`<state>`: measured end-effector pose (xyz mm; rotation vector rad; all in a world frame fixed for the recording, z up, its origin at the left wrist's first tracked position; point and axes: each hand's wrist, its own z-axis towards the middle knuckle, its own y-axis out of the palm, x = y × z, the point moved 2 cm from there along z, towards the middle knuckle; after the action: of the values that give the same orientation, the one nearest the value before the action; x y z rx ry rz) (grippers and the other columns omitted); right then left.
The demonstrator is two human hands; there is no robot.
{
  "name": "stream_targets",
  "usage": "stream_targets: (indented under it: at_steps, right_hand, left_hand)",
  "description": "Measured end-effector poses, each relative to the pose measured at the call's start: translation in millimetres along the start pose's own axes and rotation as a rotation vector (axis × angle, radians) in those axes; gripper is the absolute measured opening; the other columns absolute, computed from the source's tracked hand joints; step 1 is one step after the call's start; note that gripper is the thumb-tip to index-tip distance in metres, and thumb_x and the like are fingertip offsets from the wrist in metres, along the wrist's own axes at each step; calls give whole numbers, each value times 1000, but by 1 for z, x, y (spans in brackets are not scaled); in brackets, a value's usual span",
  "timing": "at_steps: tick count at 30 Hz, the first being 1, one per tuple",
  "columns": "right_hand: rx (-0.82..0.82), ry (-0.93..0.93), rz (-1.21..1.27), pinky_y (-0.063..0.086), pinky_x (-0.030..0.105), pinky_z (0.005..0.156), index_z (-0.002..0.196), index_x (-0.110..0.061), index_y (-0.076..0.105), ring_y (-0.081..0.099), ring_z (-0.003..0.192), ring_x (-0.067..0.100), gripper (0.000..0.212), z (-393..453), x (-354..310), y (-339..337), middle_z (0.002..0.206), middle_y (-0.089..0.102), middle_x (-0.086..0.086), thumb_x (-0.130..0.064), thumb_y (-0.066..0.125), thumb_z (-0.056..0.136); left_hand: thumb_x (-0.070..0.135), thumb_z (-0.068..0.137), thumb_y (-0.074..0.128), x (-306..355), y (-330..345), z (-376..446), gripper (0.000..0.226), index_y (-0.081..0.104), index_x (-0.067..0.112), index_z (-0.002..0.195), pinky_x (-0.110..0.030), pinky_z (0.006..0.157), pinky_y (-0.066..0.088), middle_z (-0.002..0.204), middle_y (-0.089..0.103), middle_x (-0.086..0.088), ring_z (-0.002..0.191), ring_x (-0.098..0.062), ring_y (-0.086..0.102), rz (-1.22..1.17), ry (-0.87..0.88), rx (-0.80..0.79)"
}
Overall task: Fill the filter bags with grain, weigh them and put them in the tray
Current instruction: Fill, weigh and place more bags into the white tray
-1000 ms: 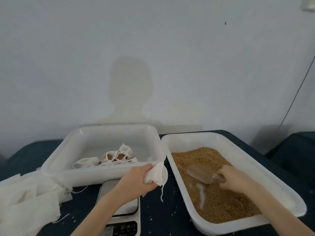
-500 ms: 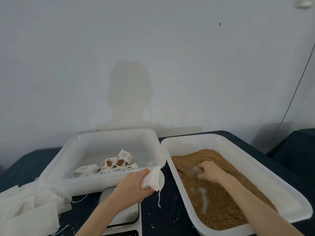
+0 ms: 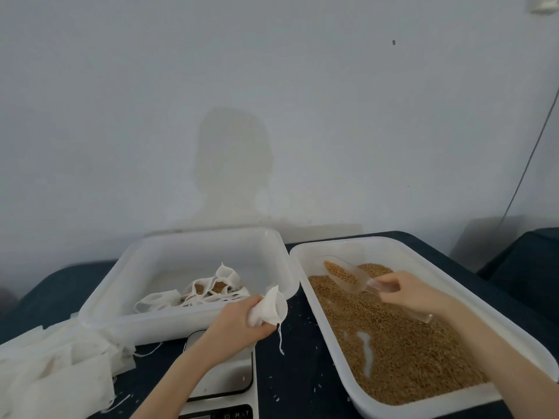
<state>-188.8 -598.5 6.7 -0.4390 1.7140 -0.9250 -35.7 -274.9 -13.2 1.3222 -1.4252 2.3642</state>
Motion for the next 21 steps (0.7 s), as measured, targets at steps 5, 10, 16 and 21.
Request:
stream_targets:
  at_steps: [5,10,16,21]
  right_hand:
    - [-98,-116,-48,52,28,69,105,-43,67,61,73,19,33,-11,-33,-8,98,71,-5,-17,63,87]
    - [-238,-198,-43,50,23,79,96,-48,71,61,83,9,29,-19,-72,1,96,68,-12,-39,60,70]
    - [-373,-286,-92,46,21,77,90,-48,72,59,82,-1,29,-20,-97,15,91,66,-17,-38,58,67]
    - [-384,-291,-153,48,20,71,89,-51,70,56,74,-2,28,-14,-104,22,86,64,-17,-40,57,67]
  left_hand:
    - [48,69,67,-6,-5,-1,21,55,42,85,-13,63,44,79,61,19,72,6,55,-45,-31,7]
    - [52,69,65,-11,-14,-7,32,58,36,96,-15,65,46,85,63,13,76,5,57,-58,-47,13]
    - [48,72,67,-17,-28,-15,34,57,35,101,-15,59,46,86,64,12,72,4,59,-62,-64,21]
    - [46,77,70,-20,-33,-18,41,56,32,113,-19,73,48,96,62,17,85,0,59,48,-39,0]
